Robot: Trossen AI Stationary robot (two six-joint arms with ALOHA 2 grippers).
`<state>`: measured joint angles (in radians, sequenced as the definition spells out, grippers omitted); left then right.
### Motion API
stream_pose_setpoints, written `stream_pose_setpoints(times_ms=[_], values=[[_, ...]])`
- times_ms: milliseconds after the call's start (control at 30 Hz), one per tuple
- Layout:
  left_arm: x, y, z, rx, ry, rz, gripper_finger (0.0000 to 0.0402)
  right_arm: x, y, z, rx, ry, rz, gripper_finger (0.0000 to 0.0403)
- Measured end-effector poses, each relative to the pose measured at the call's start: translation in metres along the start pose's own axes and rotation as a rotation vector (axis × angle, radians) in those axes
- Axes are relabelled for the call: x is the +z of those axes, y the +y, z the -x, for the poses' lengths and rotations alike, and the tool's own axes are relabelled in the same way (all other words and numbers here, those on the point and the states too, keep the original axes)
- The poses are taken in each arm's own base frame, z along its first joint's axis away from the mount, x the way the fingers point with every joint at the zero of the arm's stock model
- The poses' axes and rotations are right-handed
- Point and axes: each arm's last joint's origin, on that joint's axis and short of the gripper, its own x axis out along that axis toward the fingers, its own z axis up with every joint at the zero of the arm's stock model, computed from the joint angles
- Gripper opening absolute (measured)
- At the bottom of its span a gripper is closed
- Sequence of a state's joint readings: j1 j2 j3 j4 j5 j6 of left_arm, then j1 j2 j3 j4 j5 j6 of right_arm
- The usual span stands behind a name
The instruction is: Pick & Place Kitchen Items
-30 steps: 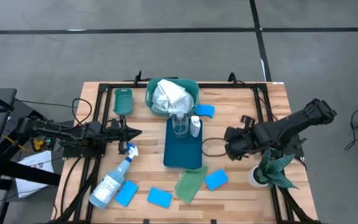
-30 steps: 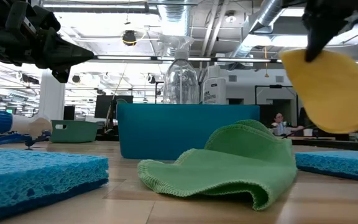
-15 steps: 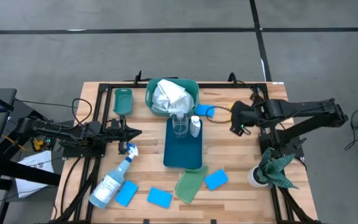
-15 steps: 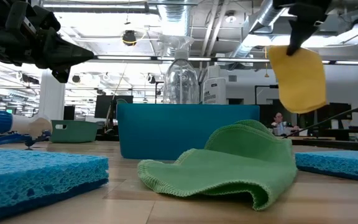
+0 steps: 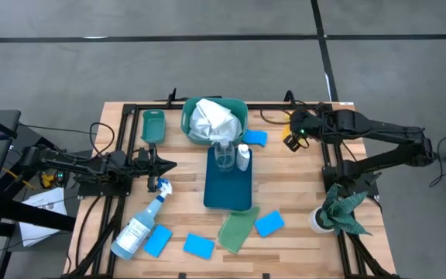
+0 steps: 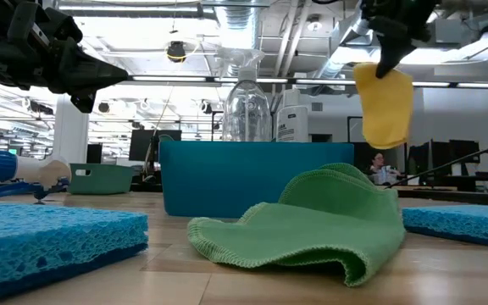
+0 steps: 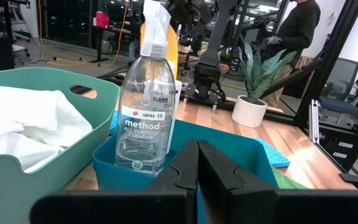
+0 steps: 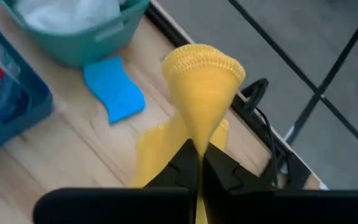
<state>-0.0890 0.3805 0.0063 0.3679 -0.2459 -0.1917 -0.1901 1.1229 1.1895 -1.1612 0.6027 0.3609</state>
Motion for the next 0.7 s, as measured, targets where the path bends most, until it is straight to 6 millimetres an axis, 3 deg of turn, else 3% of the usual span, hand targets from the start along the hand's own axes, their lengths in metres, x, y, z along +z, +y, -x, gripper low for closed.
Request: stream_pose_setpoints(times_ms=[300, 700], values=[[0.0, 0.0, 0.0, 0.0, 0.0, 0.0, 0.0, 0.008, -0.004, -0.023, 0.044, -0.043, -0.007, 0.0], [0.0, 0.0, 0.0, 0.0, 0.001, 0.0, 0.0, 0.044, -0.021, -0.043, 0.063, -0.251, -0.168, 0.0]])
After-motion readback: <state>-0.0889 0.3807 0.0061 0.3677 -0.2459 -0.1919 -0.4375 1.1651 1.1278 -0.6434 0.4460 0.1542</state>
